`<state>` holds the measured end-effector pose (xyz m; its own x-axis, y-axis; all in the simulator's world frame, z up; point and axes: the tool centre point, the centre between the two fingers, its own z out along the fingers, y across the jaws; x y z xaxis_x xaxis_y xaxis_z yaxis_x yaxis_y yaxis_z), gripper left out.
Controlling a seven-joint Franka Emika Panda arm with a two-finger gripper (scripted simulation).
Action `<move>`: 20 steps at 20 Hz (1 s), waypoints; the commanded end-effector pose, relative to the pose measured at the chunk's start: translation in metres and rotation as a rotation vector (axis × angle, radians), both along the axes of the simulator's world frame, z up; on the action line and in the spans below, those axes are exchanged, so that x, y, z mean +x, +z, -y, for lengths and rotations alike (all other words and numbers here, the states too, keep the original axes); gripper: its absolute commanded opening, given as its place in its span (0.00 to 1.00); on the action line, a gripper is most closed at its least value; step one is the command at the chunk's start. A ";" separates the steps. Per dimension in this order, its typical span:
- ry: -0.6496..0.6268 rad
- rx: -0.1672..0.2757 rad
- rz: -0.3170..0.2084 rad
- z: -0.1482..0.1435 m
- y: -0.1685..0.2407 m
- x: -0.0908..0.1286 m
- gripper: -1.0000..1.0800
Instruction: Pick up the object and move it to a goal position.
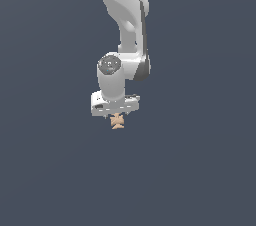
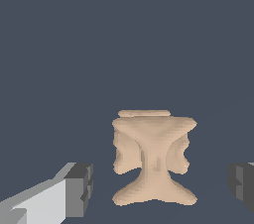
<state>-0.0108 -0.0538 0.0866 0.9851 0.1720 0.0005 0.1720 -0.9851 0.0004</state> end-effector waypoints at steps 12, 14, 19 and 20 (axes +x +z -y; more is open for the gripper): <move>0.003 0.000 -0.001 0.000 -0.046 -0.001 0.96; 0.003 0.000 -0.001 0.000 -0.046 -0.001 0.00; 0.003 0.000 -0.001 0.000 -0.046 -0.001 0.00; 0.003 0.000 -0.001 0.000 -0.046 -0.001 0.00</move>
